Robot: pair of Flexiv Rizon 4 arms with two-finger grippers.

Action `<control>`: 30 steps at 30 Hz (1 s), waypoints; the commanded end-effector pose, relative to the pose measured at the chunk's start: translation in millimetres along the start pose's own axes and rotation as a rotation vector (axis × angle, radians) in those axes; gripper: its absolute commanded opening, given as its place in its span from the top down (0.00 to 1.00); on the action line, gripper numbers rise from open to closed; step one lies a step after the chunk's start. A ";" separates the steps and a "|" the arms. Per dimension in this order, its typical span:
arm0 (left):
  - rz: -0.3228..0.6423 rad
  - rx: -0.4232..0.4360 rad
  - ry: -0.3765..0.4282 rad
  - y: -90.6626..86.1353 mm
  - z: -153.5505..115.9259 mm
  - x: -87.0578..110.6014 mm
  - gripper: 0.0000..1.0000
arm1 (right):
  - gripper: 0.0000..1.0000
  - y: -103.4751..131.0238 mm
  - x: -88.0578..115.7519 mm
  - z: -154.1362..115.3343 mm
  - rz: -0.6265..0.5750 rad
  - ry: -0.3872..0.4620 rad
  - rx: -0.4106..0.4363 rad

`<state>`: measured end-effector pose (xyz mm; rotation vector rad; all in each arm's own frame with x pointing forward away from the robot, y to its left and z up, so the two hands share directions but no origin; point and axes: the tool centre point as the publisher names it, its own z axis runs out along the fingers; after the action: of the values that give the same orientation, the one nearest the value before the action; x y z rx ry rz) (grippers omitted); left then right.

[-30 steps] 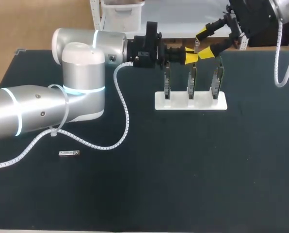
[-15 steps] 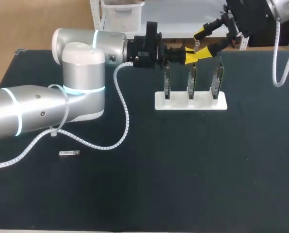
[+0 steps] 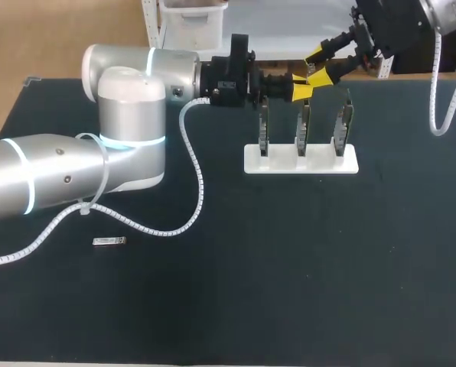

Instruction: Pick up the optical module with the left hand, and insert it into the network port with the right hand.

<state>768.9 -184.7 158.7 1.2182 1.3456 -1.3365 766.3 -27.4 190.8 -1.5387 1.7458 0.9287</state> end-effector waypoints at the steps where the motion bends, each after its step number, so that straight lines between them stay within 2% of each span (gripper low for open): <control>1: 0.001 0.003 0.000 1.8 0.6 0.2 1.00 | 1.00 0.4 0.1 0.8 -0.001 0.000 0.005; 16: 0.001 0.003 0.000 1.8 0.6 0.2 1.00 | 1.00 0.9 2.5 0.8 0.001 0.004 0.008; 17: 0.001 0.003 0.000 1.8 0.6 0.2 0.75 | 1.00 1.1 2.7 0.8 0.001 0.004 0.007; 18: 0.001 0.003 0.000 1.8 0.6 0.2 0.09 | 1.00 1.3 2.9 0.8 0.001 0.005 0.006; 19: 0.001 0.003 0.000 1.8 0.6 0.2 0.00 | 1.00 1.4 2.9 0.8 0.001 0.007 0.006; 30: 0.001 0.003 0.000 1.8 0.6 0.2 0.00 | 1.00 -7.6 2.9 -7.9 -0.025 0.040 0.006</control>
<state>769.0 -184.7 158.7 1.2179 1.3451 -1.3364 770.0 -35.4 189.1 -1.5752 1.7471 0.8837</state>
